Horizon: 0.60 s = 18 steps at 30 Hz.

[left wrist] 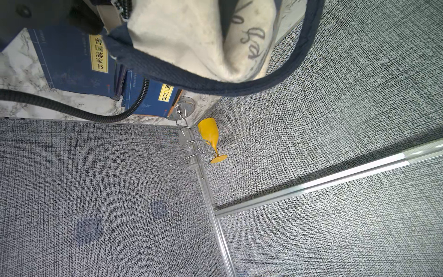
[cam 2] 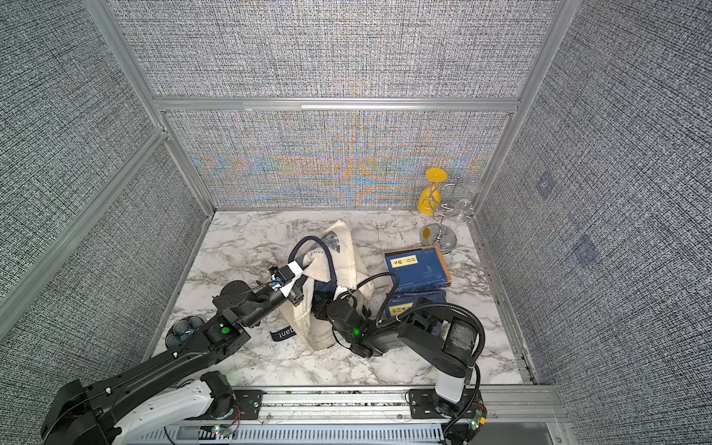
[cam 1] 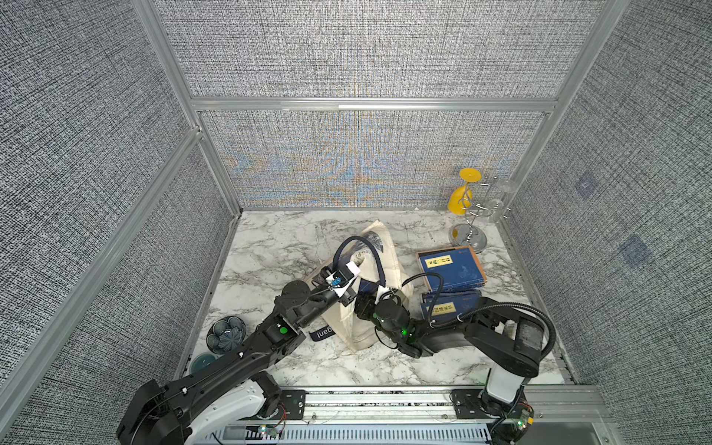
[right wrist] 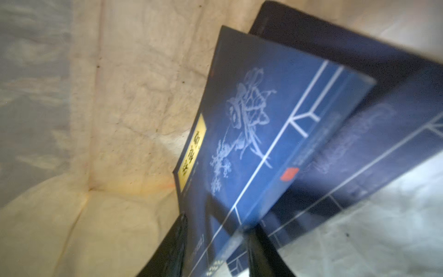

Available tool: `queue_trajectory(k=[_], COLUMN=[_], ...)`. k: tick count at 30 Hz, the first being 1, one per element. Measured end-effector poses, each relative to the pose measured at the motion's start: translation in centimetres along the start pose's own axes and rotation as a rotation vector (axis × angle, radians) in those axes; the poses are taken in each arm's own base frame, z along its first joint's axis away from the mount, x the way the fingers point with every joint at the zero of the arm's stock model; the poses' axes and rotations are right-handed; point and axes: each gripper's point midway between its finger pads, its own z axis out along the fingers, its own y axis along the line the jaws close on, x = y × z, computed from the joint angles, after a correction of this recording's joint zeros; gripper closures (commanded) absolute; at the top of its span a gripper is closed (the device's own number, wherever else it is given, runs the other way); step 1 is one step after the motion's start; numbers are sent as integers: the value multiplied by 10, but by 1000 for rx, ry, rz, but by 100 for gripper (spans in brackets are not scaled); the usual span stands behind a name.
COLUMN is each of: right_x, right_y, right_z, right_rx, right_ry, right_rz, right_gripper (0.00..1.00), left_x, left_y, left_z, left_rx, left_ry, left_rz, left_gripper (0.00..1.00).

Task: Take out the books from the canvas bag
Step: Pick up the book from the canvas bag.

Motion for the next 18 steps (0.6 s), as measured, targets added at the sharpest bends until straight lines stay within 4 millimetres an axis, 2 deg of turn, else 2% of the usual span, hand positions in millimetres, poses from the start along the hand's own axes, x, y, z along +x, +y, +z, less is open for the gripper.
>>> queue_trajectory(k=[4, 9, 18], right_x=[-6, -9, -3], right_y=[7, 16, 14], right_z=[8, 15, 24], right_rx=[-36, -67, -81], right_ry=[-11, -17, 9], right_rz=[9, 19, 17], right_gripper=[60, 69, 74], left_x=[0, 0, 2], left_y=[0, 0, 1], left_z=[0, 0, 2], left_rx=[0, 0, -5], left_ry=[1, 0, 7], left_rz=[-5, -5, -6], left_gripper=[100, 100, 100])
